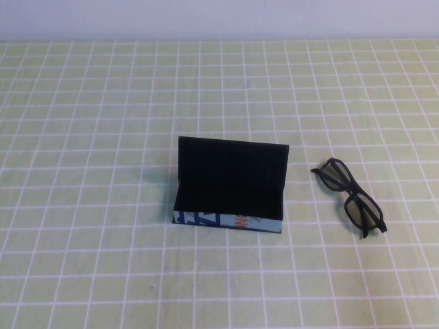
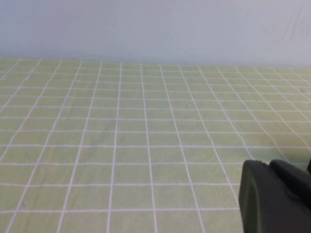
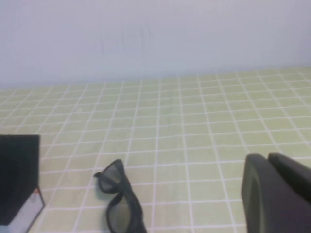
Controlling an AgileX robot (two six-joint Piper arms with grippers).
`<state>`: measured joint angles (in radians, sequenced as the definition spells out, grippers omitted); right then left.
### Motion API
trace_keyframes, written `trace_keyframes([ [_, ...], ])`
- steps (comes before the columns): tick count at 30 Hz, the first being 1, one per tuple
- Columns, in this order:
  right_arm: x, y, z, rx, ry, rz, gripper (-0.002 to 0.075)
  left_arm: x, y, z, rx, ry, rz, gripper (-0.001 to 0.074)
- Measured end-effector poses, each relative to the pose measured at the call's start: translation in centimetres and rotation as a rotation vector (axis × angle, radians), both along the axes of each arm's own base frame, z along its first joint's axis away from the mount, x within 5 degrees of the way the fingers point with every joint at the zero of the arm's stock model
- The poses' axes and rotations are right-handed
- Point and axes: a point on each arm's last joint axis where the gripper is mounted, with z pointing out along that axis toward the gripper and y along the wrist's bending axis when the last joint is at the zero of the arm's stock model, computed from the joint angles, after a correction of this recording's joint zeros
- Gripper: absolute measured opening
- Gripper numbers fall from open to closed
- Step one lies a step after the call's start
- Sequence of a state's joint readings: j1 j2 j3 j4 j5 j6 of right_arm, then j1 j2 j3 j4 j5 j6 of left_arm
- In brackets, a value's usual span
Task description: Take glasses out of glasses case
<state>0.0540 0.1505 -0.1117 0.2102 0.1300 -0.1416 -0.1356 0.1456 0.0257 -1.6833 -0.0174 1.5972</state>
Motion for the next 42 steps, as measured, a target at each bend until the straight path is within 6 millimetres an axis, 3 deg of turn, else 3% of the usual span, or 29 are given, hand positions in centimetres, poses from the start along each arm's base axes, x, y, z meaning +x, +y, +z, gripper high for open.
trace_keyframes([
  [4,-0.8,-0.3,-3.0,-0.011,-0.043,-0.04,-0.0016,0.0,0.0,0.0,0.0,0.0,0.0,-0.0004],
  [12,-1.2,0.2,-5.3,-0.029,0.153,0.017,-0.0016,0.0,0.0,0.0,-0.001,0.0,0.001,-0.0004],
  [42,-1.3,0.2,-5.5,-0.03,0.17,0.022,-0.0018,0.0,0.6,-0.1,0.009,0.007,0.063,-0.0004],
])
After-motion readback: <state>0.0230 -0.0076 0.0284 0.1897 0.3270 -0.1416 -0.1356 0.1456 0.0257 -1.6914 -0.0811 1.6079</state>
